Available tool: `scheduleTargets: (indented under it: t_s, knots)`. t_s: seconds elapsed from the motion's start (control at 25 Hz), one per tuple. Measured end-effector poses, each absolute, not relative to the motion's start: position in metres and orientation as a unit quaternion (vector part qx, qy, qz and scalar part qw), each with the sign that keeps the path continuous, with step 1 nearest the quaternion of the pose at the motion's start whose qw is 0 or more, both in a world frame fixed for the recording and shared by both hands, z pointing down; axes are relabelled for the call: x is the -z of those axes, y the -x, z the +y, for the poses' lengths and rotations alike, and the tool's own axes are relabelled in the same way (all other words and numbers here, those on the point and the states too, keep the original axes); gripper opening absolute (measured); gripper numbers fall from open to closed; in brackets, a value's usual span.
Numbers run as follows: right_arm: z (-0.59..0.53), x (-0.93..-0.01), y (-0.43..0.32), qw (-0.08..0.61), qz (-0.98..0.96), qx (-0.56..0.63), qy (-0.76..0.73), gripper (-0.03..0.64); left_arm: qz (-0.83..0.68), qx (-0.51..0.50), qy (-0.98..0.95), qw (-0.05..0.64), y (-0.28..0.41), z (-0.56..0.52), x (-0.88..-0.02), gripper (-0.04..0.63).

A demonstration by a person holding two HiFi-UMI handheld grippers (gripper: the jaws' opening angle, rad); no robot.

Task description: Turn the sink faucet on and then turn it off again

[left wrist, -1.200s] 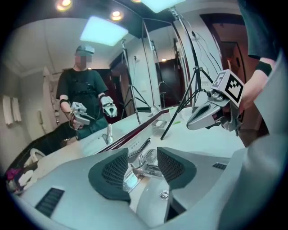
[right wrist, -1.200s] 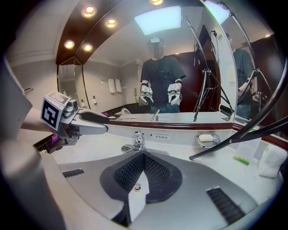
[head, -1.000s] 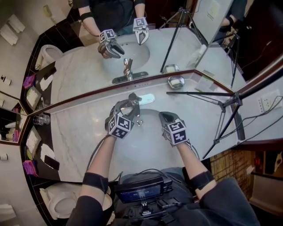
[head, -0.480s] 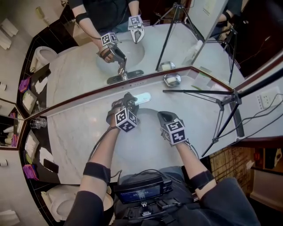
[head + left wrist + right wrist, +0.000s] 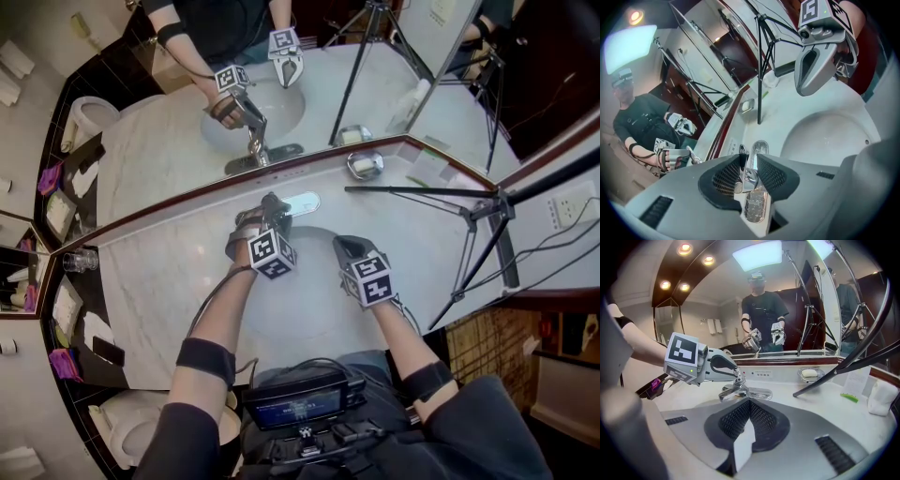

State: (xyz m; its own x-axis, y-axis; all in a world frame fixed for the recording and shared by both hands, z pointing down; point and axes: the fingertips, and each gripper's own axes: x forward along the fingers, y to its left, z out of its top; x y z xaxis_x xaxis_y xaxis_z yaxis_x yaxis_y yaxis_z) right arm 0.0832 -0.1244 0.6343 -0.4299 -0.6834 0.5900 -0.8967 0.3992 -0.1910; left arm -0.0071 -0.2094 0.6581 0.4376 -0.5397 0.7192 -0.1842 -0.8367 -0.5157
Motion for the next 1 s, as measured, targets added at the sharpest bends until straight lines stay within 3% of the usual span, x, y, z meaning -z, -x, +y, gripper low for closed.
scheduleTargets:
  t_s: [1.0]
  knots:
    - [-0.124,-0.633,-0.083,0.217,-0.809,-0.251,-0.485,0.021,0.179,0.505,0.818,0.212,-0.008,-0.182,-0.684,0.097]
